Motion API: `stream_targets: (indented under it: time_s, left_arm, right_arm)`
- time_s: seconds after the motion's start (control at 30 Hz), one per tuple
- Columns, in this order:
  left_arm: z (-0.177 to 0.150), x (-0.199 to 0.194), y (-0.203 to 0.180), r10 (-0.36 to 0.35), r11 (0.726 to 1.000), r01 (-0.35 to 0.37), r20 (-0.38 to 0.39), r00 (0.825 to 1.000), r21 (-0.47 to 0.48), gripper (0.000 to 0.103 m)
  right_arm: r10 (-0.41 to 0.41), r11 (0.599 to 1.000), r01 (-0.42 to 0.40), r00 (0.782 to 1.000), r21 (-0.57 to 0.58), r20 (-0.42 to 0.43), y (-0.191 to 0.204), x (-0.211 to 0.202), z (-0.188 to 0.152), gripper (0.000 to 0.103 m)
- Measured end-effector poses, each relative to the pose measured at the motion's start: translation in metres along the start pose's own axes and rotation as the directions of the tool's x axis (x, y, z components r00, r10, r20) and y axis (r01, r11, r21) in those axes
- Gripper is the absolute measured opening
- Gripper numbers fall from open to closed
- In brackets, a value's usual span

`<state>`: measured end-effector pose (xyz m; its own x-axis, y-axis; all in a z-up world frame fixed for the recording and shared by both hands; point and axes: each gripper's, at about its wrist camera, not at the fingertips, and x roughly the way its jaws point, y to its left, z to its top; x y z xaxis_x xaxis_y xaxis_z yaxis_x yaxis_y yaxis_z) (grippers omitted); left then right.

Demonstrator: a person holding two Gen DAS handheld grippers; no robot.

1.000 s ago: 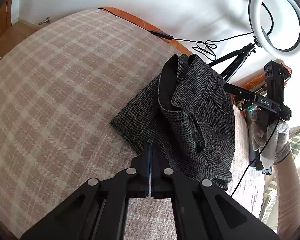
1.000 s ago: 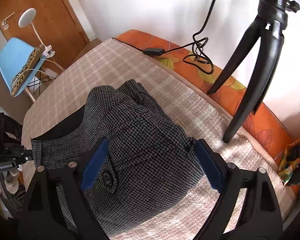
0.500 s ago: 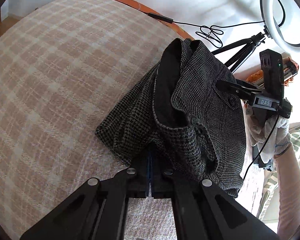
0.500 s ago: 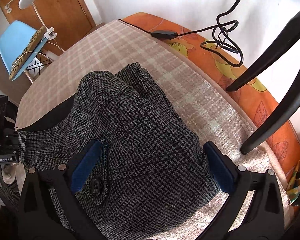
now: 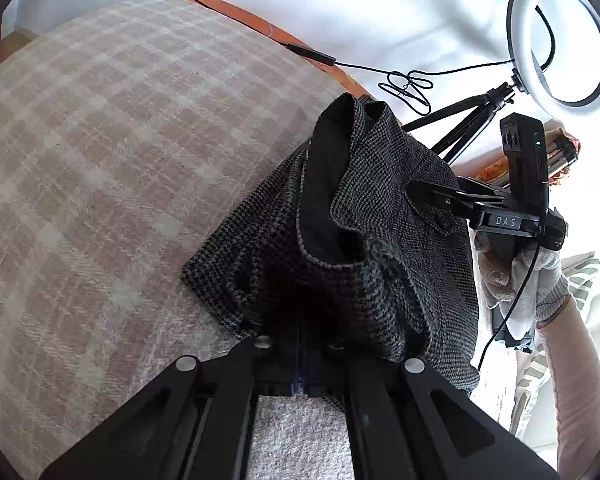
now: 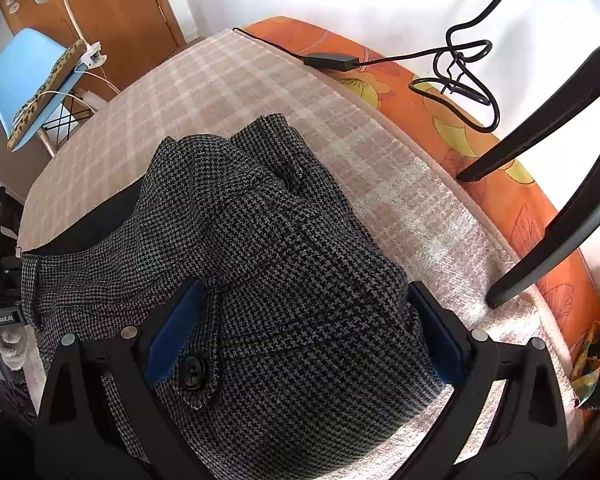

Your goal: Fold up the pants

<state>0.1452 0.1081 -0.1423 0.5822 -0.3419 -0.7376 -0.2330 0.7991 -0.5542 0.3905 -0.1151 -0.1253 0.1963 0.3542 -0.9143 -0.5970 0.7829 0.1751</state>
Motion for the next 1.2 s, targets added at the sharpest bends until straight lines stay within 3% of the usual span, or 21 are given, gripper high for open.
stream_targets:
  time_s: [0.3, 0.43, 0.6, 0.67, 0.73, 0.83, 0.87, 0.9, 0.97, 1.03, 1.1, 1.2]
  left_arm:
    - [-0.014, -0.017, -0.022, 0.137, 0.978, -0.146, 0.066, 0.988, 0.151, 0.000]
    - [-0.013, -0.021, -0.014, 0.127, 0.983, -0.135, 0.071, 0.989, 0.121, 0.000]
    - [-0.012, -0.021, -0.008, 0.111, 0.986, -0.117, 0.057, 0.992, 0.116, 0.000]
    - [-0.011, -0.017, -0.008, 0.114, 0.985, -0.120, 0.054, 0.992, 0.124, 0.000]
    - [-0.011, -0.016, -0.009, 0.116, 0.983, -0.122, 0.056, 0.992, 0.136, 0.000]
    - [-0.011, -0.016, -0.008, 0.104, 0.986, -0.109, 0.049, 0.993, 0.124, 0.000]
    - [-0.010, -0.016, -0.007, 0.097, 0.988, -0.101, 0.039, 0.995, 0.117, 0.000]
    - [-0.010, -0.015, -0.006, 0.090, 0.989, -0.093, 0.028, 0.996, 0.111, 0.000]
    - [-0.010, -0.016, -0.004, 0.085, 0.992, -0.087, 0.026, 0.996, 0.095, 0.000]
    - [-0.010, -0.018, -0.003, 0.079, 0.993, -0.081, 0.024, 0.997, 0.085, 0.000]
    - [-0.011, -0.019, -0.001, 0.070, 0.994, -0.071, 0.021, 0.997, 0.082, 0.000]
    - [-0.010, -0.017, 0.005, 0.041, 0.998, -0.040, -0.016, 0.999, 0.051, 0.000]
  right_arm:
    - [0.039, 0.999, -0.039, 0.999, -0.002, 0.005, -0.010, -0.001, -0.002, 0.103]
    - [0.045, 0.999, -0.046, 0.999, 0.025, 0.010, -0.018, -0.002, -0.007, 0.103]
    - [-0.005, 0.995, -0.006, 0.994, 0.104, 0.107, -0.024, -0.027, -0.023, 0.103]
    - [0.021, 0.980, -0.047, 0.991, 0.195, 0.130, -0.035, -0.035, -0.036, 0.103]
    - [0.093, 0.950, -0.137, 0.982, 0.282, 0.162, -0.042, -0.041, -0.052, 0.103]
    - [0.168, 0.916, -0.214, 0.973, 0.339, 0.159, -0.037, -0.037, -0.071, 0.103]
    - [0.140, 0.918, -0.179, 0.981, 0.354, 0.135, -0.032, -0.036, -0.075, 0.103]
    - [0.040, 0.928, -0.085, 0.991, 0.362, 0.129, -0.025, -0.041, -0.078, 0.103]
    - [-0.104, 0.936, 0.037, 0.979, 0.349, 0.175, -0.008, -0.059, -0.083, 0.101]
    - [-0.158, 0.951, 0.080, 0.955, 0.299, 0.250, 0.015, -0.083, -0.086, 0.092]
    - [-0.074, 0.979, 0.014, 0.954, 0.204, 0.290, 0.042, -0.095, -0.085, 0.090]
    - [0.071, 0.991, -0.095, 0.971, 0.095, 0.226, 0.081, -0.082, -0.075, 0.062]
